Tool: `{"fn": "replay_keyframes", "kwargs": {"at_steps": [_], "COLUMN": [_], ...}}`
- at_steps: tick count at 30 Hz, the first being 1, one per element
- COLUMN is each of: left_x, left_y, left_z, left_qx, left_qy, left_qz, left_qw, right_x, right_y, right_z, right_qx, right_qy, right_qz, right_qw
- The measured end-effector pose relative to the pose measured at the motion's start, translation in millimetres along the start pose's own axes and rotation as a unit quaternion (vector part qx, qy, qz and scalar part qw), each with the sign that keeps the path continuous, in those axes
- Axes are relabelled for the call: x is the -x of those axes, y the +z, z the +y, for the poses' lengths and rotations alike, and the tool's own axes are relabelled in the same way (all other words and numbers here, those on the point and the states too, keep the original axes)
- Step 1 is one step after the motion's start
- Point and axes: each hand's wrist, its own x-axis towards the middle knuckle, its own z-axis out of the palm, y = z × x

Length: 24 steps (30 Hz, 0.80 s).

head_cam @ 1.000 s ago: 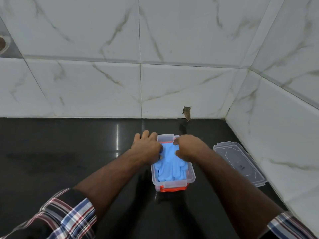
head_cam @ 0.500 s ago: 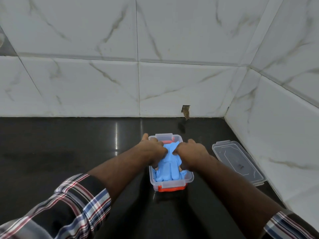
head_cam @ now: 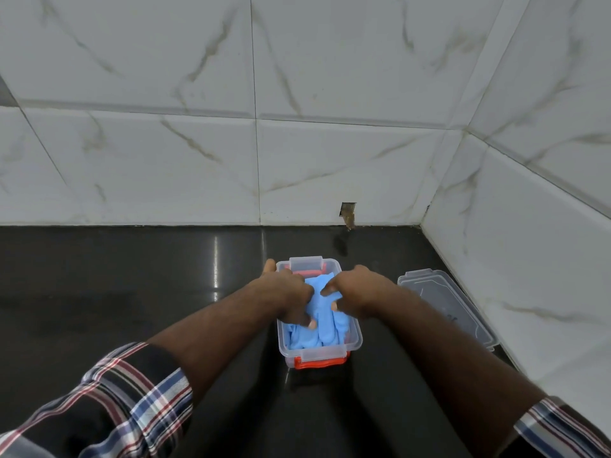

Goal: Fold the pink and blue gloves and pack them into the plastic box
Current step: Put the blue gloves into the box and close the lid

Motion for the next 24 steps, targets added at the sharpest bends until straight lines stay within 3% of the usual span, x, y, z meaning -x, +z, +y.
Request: {"fn": "replay_keyframes", "kwargs": {"at_steps": [6,13,17,21,24], "left_x": [-4,-5,-1,6,6], "left_y": [19,34,26,0,-4], "left_z": [3,8,7,-8,-20], "left_qx": [-0.024,-0.043,-0.019,0.098,0.083], "left_qy": [0.006,-0.009,-0.011,-0.027,-0.018], "left_qz": [0.044,0.098,0.060,-0.017,-0.020], "left_qw": [0.999,0.994,0.998,0.995,0.996], "right_x": [2,7,7,11,16], "right_y": [18,32,30,14,5], "right_z": [-14,-19,-20,-18,-16], "right_qx": [0.104,0.106,0.092,0.010,0.020], "right_qy": [-0.020,-0.018,-0.008,0.024,0.022], "right_qz": [0.000,0.066,0.053,0.040,0.045], "right_qw": [0.994,0.992,0.994,0.999,0.999]}}
